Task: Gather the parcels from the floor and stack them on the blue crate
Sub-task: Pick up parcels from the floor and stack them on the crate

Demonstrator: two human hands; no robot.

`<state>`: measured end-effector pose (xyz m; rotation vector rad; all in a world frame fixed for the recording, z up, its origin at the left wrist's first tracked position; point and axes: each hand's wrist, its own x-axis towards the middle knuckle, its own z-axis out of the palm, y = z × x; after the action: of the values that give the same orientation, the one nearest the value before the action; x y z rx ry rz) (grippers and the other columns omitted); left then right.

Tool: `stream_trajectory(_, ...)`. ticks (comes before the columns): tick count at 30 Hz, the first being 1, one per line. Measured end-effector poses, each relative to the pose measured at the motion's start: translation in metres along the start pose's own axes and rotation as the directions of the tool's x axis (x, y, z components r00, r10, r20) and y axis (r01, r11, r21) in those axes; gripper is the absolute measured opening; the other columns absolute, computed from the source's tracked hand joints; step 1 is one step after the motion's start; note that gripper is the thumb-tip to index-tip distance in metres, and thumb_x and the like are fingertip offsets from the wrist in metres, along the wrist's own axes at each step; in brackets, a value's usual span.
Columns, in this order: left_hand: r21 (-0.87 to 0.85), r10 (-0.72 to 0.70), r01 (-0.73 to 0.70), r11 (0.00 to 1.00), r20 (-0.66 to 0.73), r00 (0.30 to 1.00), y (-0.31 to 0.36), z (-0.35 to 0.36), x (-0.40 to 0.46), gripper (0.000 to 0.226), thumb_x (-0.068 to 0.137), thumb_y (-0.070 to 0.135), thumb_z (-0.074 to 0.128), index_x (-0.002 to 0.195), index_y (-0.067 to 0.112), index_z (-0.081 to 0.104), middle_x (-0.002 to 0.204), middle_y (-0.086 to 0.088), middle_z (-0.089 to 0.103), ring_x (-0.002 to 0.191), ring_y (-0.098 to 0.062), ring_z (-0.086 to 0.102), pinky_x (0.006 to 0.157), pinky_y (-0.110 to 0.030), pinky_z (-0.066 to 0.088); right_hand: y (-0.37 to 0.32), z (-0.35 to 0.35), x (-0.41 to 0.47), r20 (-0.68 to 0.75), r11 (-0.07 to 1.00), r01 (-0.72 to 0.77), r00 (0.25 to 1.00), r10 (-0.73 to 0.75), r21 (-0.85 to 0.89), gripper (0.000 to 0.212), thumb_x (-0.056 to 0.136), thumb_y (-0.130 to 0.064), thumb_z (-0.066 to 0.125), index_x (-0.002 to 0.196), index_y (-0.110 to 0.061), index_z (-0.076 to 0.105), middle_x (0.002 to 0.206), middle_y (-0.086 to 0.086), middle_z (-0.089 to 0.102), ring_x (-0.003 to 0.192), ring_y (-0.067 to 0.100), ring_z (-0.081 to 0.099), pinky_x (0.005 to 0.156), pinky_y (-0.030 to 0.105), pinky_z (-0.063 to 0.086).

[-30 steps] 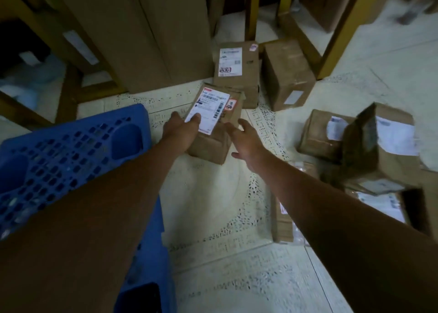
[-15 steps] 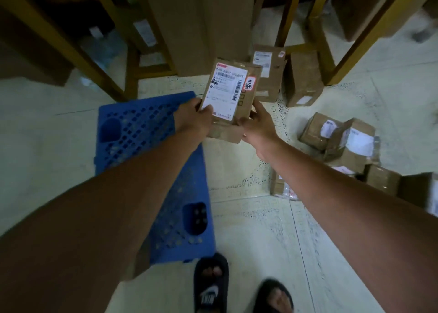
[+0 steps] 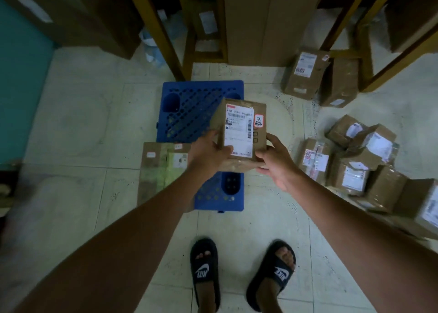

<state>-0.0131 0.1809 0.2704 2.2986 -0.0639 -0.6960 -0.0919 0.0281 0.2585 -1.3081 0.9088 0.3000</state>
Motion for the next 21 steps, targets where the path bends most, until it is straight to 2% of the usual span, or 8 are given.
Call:
stream_trajectory(3, 0.269, 0.103, -0.114, 0.956, 0.056, 0.993, -0.036, 0.023, -0.019, 0.034, 0.086, 0.035, 0.061, 0.117, 0.022, 0.061, 0.103, -0.004, 0.067, 0.082, -0.020, 0.062, 0.064, -0.029, 0.052, 0.046, 0.015, 0.000, -0.017, 0.993, -0.117, 0.993, 0.118, 0.022, 0.028, 0.099, -0.025, 0.050, 0.126, -0.027, 0.047, 0.108, -0.005, 0.068, 0.092, 0.013, 0.063, 0.084, 0.042, 0.048)
stream_trajectory(5, 0.380, 0.172, -0.185, 0.906, 0.067, 0.983, -0.055, 0.039, -0.030, 0.030, 0.090, 0.033, 0.054, 0.116, 0.018, 0.058, 0.108, -0.002, 0.061, 0.082, -0.014, 0.059, 0.061, -0.023, 0.050, 0.072, 0.026, 0.004, -0.020, 0.986, -0.169, 0.985, 0.169, -0.011, 0.042, 0.096, -0.052, 0.046, 0.128, -0.026, 0.051, 0.113, -0.003, 0.069, 0.096, 0.017, 0.064, 0.089, 0.046, 0.044)
stream_trajectory(8, 0.363, 0.203, -0.229, 0.903, 0.110, 0.973, -0.092, 0.064, -0.043, 0.035, 0.092, 0.034, 0.050, 0.121, 0.015, 0.052, 0.115, -0.005, 0.056, 0.094, -0.018, 0.060, 0.075, -0.033, 0.057, 0.105, 0.042, 0.012, 0.017, 0.984, -0.176, 0.984, 0.177, -0.034, 0.050, 0.094, -0.062, 0.035, 0.120, -0.027, 0.060, 0.096, -0.010, 0.068, 0.078, 0.003, 0.064, 0.069, 0.024, 0.042)
stream_trajectory(10, 0.363, 0.272, -0.292, 0.885, 0.107, 0.956, -0.119, 0.079, -0.049, 0.043, 0.091, 0.036, 0.048, 0.128, 0.014, 0.047, 0.117, -0.007, 0.055, 0.096, -0.021, 0.059, 0.079, -0.036, 0.056, 0.125, 0.049, 0.021, 0.042, 0.981, -0.183, 0.982, 0.186, -0.071, 0.047, 0.095, -0.060, 0.032, 0.119, -0.029, 0.058, 0.098, -0.009, 0.065, 0.074, -0.001, 0.060, 0.057, 0.019, 0.041)
stream_trajectory(12, 0.414, 0.380, -0.376, 0.829, 0.076, 0.922, -0.148, 0.094, -0.050, 0.054, 0.089, 0.042, 0.044, 0.133, 0.011, 0.046, 0.114, -0.010, 0.058, 0.095, -0.024, 0.061, 0.079, -0.037, 0.057, 0.149, 0.060, 0.033, 0.075, 0.973, -0.222, 0.971, 0.226, -0.059, 0.047, 0.094, -0.064, 0.030, 0.120, -0.033, 0.054, 0.109, -0.009, 0.062, 0.090, 0.007, 0.060, 0.076, 0.030, 0.047)
stream_trajectory(15, 0.457, 0.424, -0.404, 0.792, 0.065, 0.903, -0.184, 0.114, -0.047, 0.063, 0.086, 0.046, 0.052, 0.136, 0.008, 0.045, 0.113, -0.010, 0.057, 0.097, -0.024, 0.059, 0.083, -0.038, 0.055, 0.189, 0.070, 0.054, 0.122, 0.964, -0.265, 0.957, 0.264, -0.011, 0.063, 0.088, -0.074, 0.031, 0.136, -0.037, 0.045, 0.131, -0.010, 0.058, 0.120, 0.018, 0.051, 0.106, 0.051, 0.033)
stream_trajectory(18, 0.453, 0.427, -0.440, 0.775, 0.138, 0.894, -0.205, 0.132, -0.045, 0.058, 0.086, 0.044, 0.053, 0.133, 0.009, 0.049, 0.114, -0.010, 0.056, 0.101, -0.024, 0.057, 0.087, -0.041, 0.053, 0.222, 0.070, 0.074, 0.162, 0.962, -0.267, 0.953, 0.256, 0.048, 0.064, 0.088, -0.075, 0.028, 0.134, -0.036, 0.050, 0.118, -0.012, 0.064, 0.110, 0.013, 0.056, 0.101, 0.043, 0.039)
stream_trajectory(21, 0.423, 0.471, -0.550, 0.720, 0.284, 0.835, -0.208, 0.149, -0.047, 0.043, 0.092, 0.038, 0.050, 0.122, 0.009, 0.059, 0.118, -0.009, 0.057, 0.111, -0.024, 0.055, 0.097, -0.043, 0.048, 0.240, 0.074, 0.089, 0.239, 0.953, -0.292, 0.934, 0.266, 0.078, 0.072, 0.089, -0.075, 0.028, 0.137, -0.026, 0.052, 0.127, 0.003, 0.065, 0.119, 0.023, 0.059, 0.104, 0.045, 0.042)
